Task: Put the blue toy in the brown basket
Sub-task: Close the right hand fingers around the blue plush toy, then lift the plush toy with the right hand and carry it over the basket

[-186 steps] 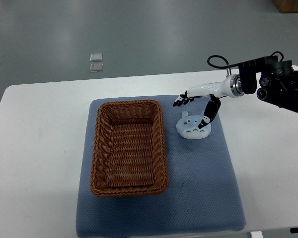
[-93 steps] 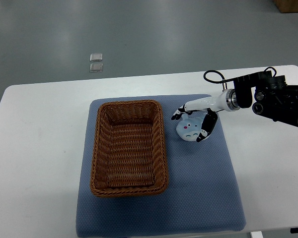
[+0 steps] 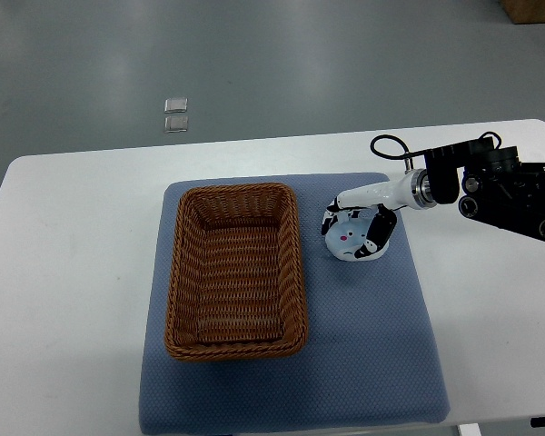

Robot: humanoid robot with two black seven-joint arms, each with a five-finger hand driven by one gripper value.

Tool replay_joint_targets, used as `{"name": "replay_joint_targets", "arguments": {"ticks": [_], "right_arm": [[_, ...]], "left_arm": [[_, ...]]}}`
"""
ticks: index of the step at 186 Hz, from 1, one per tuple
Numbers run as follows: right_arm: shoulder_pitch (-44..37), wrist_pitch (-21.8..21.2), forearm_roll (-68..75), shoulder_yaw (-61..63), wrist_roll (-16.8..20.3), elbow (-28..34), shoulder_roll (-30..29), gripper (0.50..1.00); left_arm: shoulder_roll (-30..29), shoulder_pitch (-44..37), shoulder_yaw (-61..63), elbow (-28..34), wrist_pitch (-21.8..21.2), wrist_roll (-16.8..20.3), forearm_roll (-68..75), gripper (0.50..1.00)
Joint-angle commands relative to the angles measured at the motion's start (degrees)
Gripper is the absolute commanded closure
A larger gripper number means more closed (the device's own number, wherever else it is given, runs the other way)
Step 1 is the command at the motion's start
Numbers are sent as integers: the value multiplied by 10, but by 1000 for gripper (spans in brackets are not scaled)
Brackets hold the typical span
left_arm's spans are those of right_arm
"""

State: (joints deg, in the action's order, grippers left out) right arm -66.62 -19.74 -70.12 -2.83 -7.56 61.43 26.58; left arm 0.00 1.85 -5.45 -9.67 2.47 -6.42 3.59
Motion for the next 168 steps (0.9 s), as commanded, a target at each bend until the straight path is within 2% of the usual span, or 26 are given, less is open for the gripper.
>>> {"name": "replay_joint_targets", "arguments": {"ticks": [1, 14, 26, 63, 117, 143, 168], "right_arm": [[1, -1, -4, 0, 0, 0, 0, 895], [-1, -4, -4, 0, 0, 0, 0, 957], [-3, -4, -4, 0, 0, 0, 4, 991], [-11, -5, -4, 7, 0, -3, 14, 991], [-84, 1, 7, 17, -1, -8, 34, 991], [-104, 1, 13, 55, -2, -8, 15, 987], [-101, 3, 13, 69, -4, -8, -36, 981]], "left_arm": [[0, 0, 0, 0, 0, 0, 0, 500], [0, 0, 0, 0, 0, 0, 0, 500], [0, 0, 0, 0, 0, 0, 0, 500], [0, 0, 0, 0, 0, 0, 0, 500], [0, 0, 0, 0, 1, 0, 0, 500], [0, 0, 0, 0, 0, 0, -1, 500], [0, 0, 0, 0, 0, 0, 0, 500]]}}
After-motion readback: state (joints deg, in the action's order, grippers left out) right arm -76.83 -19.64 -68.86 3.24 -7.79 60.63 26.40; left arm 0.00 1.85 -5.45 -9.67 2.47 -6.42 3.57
